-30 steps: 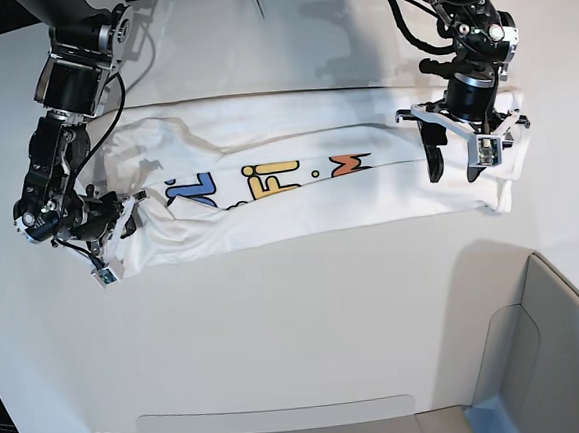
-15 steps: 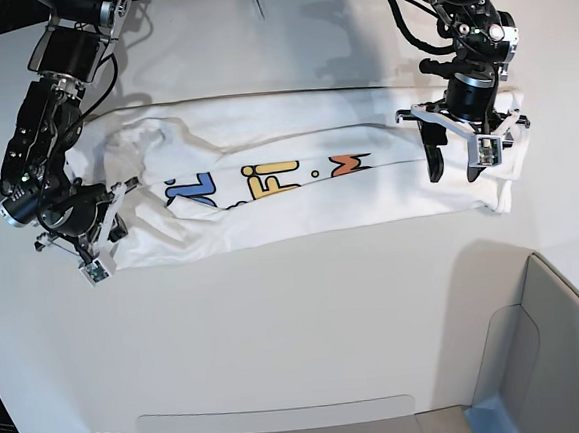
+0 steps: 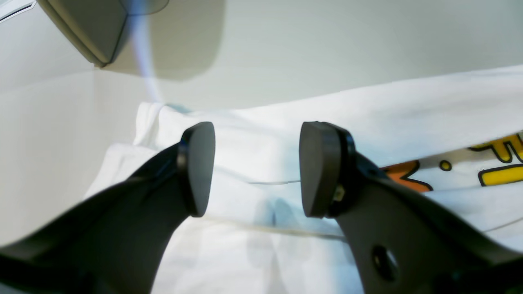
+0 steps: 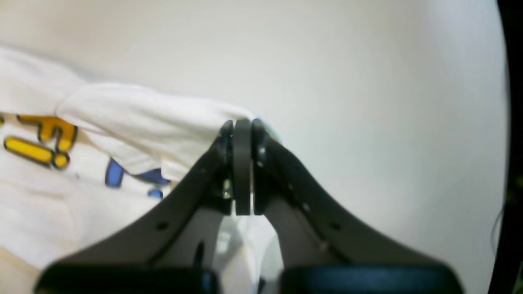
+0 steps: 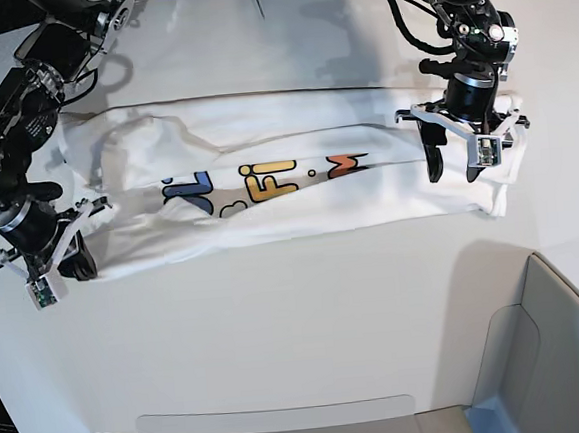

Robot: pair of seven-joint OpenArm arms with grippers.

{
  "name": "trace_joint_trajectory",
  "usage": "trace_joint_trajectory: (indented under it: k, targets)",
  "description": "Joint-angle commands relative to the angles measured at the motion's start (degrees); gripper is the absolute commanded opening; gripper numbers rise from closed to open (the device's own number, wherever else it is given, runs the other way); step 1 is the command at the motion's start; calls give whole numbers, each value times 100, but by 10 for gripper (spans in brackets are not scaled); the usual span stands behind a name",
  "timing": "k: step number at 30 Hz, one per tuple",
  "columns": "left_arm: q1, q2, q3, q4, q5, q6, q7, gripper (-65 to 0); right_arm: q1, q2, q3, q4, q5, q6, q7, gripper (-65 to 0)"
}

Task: Layout the t-shirt on the table in an organized manner, then fold the t-shirt properly
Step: 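Grasp the shirt end with the right gripper and fold it over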

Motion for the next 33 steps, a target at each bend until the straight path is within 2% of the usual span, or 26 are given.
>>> trace_joint_trajectory:
  k: [1,4,11,14,20,26,33]
  targets:
    - [-41,-1,21,91,-90,12,-123,-332,85,51,21,169,126,67,60,-650]
    - [-41,-1,21,91,-90,12,-123,-332,-56,42,39,327,310,67,60,-650]
    - [-32,-1,21,82,-90,12,-123,-332,-856,60,584,327,908,67,60,-650]
    - [-32,-1,30,82,-90,12,-123,-332,-1234,279,769,327,1356,67,60,-650]
    - [-32,-1,30,12,-90,12,-123,-332,-1858,464,1182,327,2068,67,60,-650]
    - [-32,-1,30,-6,-90,12,-123,-332,-2095,561,1569,310,2130,67,60,-650]
    - [-32,-1,30,-32,-90,12,-123,-332,-2183,561,1569,-147,1981,67,60,-650]
